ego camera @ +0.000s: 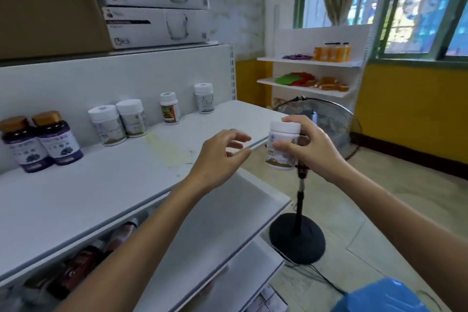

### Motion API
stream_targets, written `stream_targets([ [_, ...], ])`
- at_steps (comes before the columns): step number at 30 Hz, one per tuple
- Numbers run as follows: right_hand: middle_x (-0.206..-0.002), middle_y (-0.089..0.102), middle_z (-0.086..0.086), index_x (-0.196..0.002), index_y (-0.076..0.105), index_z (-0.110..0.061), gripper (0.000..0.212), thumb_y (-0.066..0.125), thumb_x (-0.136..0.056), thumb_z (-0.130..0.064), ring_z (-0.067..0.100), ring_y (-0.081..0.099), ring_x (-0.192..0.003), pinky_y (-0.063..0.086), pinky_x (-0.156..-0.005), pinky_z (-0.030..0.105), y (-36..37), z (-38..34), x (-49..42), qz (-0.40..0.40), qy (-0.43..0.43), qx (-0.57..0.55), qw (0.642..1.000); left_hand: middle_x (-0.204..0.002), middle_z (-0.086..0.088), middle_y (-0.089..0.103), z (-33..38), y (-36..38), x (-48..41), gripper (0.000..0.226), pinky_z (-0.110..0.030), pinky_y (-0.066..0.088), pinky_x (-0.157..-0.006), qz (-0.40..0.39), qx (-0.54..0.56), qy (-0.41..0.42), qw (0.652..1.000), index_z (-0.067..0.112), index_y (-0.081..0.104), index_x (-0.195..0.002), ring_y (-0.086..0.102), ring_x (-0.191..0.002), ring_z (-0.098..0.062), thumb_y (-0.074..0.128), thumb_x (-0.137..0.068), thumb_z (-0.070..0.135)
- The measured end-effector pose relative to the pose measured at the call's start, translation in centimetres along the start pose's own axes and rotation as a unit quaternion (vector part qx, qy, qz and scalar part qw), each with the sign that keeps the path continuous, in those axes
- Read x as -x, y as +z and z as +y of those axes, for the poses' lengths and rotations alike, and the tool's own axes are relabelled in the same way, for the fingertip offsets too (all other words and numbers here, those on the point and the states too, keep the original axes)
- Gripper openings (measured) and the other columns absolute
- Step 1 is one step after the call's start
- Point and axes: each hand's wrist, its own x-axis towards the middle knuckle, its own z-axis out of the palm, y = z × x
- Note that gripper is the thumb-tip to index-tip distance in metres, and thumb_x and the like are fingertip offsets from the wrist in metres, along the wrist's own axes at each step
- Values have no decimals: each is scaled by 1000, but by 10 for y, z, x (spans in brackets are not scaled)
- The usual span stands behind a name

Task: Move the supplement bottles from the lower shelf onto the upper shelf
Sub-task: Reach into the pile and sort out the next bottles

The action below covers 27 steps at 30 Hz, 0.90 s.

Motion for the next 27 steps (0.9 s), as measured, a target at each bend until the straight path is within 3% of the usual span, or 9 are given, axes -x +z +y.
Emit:
stream_targets([
  [4, -114, 58, 0, -117, 49, -24, 46, 73, -77, -26, 15, 61, -99, 58, -72, 25, 20, 4, -50, -27, -21, -29, 999, -115, 2, 62, -18, -12, -31, 16, -15, 46, -78, 20, -22, -25, 999, 22, 60, -104, 59, -98, -7, 60, -89, 16],
  [9, -113, 57, -6, -117, 48, -27, 48, 75, -77, -28, 16, 58, -103, 55, -81, 31, 48, 11, -99, -59, -42, -43, 996, -112, 7, 60, -39, -30, -42, 17, -12, 45, -80, 55, -47, -75, 995, 26, 57, -102, 58, -97, -4, 61, -88, 17],
  [14, -112, 55, -9, -121, 45, -31, 49, 73, -80, -25, 12, 57, -99, 51, -77, 21, 96, 9, -131, -132, -74, -56, 987, -100, 13, 59, -56, -66, -19, 9, -6, 41, -72, 114, -110, -128, 979, 26, 56, -92, 56, -88, 5, 58, -89, 17],
  [16, -108, 56, -11, -117, 45, -34, 47, 72, -80, -25, 11, 57, -96, 48, -71, 13, 117, 3, -139, -173, -91, -64, 979, -96, 15, 59, -54, -80, -6, 9, -10, 42, -74, 128, -147, -142, 970, 27, 57, -88, 56, -86, 7, 58, -89, 18],
  [19, -109, 57, -8, -115, 49, -35, 47, 75, -77, -24, 14, 57, -97, 49, -76, 14, 146, -6, -148, -215, -128, -81, 965, -106, 10, 57, -55, -94, 17, 4, -23, 43, -87, 97, -232, -205, 946, 27, 58, -94, 55, -96, -2, 57, -90, 26],
  [21, -119, 54, 2, -120, 53, -30, 50, 76, -76, -25, 13, 49, -104, 39, -86, 9, 165, -14, -152, -213, -170, -65, 960, -113, 8, 52, -60, -97, 35, 11, -26, 38, -93, 69, -289, -257, 919, 29, 57, -100, 50, -106, -9, 54, -91, 34],
  [24, -119, 50, 7, -122, 56, -25, 53, 78, -74, -26, 9, 42, -104, 28, -79, -4, 190, -31, -157, -198, -208, -58, 956, -117, 7, 50, -64, -94, 49, 21, -23, 32, -93, 60, -320, -275, 905, 27, 57, -110, 43, -115, -12, 52, -92, 35],
  [27, -116, 50, 7, -123, 54, -24, 54, 77, -74, -27, 10, 43, -98, 29, -75, 0, 209, -42, -156, -217, -223, -54, 949, -120, 6, 50, -64, -94, 45, 23, -26, 33, -96, 64, -332, -290, 895, 28, 56, -113, 41, -115, -13, 53, -91, 33],
])
